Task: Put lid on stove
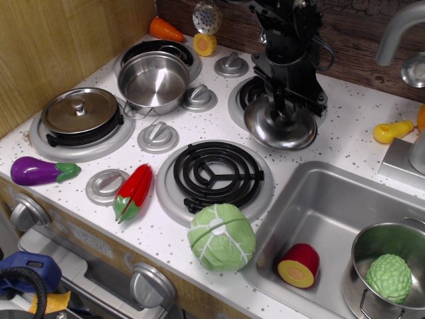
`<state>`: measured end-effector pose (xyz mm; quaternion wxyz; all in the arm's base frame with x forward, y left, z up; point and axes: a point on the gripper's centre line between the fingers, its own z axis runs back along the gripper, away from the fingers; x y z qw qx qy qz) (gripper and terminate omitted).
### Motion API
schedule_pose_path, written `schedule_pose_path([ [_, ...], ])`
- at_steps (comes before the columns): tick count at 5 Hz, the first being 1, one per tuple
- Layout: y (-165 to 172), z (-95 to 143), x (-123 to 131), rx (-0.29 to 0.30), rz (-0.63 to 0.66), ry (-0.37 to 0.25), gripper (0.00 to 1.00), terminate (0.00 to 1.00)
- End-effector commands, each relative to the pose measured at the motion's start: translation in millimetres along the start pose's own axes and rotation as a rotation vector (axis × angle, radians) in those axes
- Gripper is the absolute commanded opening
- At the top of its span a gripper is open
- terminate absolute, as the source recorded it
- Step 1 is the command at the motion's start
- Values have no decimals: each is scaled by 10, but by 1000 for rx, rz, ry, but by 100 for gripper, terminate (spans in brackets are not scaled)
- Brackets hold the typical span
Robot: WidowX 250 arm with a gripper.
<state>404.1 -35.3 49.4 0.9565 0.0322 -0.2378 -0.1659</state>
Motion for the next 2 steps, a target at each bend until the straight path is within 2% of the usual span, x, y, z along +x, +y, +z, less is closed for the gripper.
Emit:
schedule_pose_path([
  [1, 265, 164, 192, 68, -26, -129, 0, 0],
  [2, 391, 114, 233, 86, -60, -163, 0, 0],
])
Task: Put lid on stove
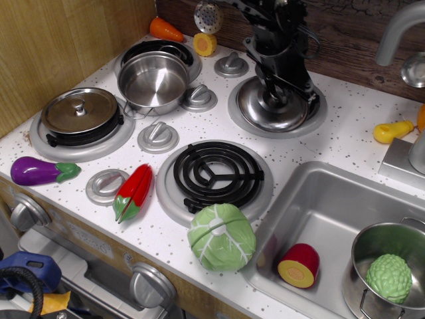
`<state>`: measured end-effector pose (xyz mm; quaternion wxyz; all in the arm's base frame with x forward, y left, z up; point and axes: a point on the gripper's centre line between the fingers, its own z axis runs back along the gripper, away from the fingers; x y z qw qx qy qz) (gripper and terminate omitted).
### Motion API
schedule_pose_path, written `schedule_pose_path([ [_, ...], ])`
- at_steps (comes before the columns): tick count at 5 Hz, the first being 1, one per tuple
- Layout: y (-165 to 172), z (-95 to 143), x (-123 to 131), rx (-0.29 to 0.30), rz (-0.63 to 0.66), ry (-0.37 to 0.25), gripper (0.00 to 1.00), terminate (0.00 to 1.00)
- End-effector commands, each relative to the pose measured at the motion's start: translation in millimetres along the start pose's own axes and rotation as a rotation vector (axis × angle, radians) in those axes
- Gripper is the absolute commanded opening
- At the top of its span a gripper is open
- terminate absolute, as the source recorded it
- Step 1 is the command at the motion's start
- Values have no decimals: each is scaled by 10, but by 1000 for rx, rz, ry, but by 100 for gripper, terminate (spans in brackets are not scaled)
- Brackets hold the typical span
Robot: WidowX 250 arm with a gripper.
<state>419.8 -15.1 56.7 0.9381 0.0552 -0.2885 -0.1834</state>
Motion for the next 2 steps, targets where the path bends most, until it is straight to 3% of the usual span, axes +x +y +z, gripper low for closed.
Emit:
schedule_pose_path([
  [1, 267, 0, 164, 34, -47, -98, 0, 0],
  [2, 343, -97, 155, 22, -71, -146, 0, 100],
])
